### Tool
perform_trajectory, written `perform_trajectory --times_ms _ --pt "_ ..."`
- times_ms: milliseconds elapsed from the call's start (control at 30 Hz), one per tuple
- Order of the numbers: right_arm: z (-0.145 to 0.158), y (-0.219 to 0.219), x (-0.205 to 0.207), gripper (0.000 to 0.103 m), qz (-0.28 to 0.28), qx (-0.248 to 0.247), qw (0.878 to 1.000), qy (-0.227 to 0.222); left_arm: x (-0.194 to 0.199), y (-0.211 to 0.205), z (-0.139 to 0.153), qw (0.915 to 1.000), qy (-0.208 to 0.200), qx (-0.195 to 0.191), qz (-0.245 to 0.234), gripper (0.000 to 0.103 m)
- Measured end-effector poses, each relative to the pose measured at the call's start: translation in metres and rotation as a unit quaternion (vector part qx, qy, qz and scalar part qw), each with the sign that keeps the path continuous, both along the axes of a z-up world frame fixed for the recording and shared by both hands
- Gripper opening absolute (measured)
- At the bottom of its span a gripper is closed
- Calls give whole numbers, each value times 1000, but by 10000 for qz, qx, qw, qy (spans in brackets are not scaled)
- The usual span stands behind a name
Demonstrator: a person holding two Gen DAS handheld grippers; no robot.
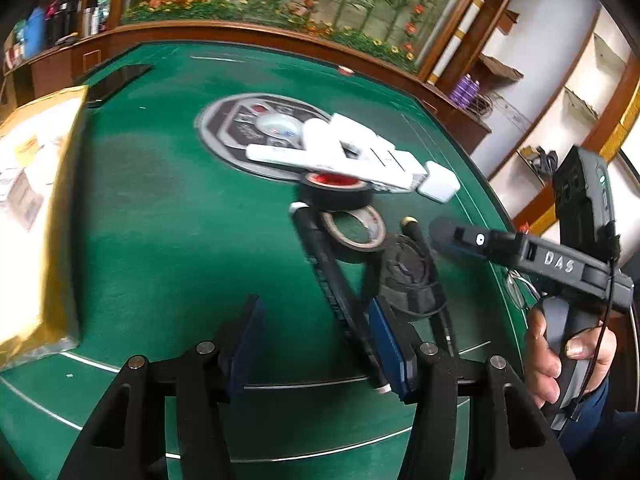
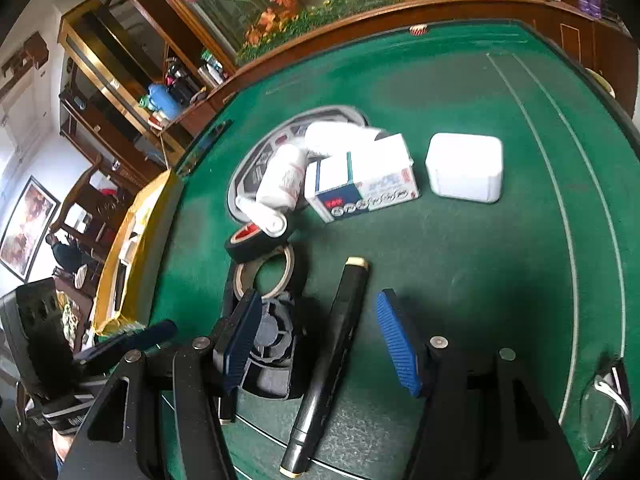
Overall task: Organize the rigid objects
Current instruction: 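Grasp a black marker with the left gripper while the right grasps another black marker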
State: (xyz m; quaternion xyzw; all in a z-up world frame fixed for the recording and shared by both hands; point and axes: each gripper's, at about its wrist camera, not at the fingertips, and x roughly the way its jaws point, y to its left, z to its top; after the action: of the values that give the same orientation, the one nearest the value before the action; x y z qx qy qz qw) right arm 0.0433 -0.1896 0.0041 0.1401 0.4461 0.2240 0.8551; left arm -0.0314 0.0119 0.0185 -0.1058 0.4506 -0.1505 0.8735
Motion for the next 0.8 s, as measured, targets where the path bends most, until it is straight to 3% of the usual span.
perform_trajectory --times_ms 233,367,467,600,700,800 --pt "8 -17 -6 60 -138 309 9993 -126 9 -31 -9 9984 106 485 -261 57" --pt "13 -19 -12 60 -112 262 9994 -212 20 -32 -15 9935 -106 1117 -175 56" --pt "14 -20 -14 60 -172 121 9995 -222 21 -16 -16 9871 -269 1579 60 17" --pt "15 -15 -18 60 -222 -597 9973 -358 22 15 -14 9911 -144 1276 350 17" --pt "12 -8 -22 60 35 -720 9968 -354 20 18 -15 9915 -126 1257 315 17" --pt "8 -2 -31 47 229 -917 9951 -304 20 14 -16 9890 -150 1445 258 17"
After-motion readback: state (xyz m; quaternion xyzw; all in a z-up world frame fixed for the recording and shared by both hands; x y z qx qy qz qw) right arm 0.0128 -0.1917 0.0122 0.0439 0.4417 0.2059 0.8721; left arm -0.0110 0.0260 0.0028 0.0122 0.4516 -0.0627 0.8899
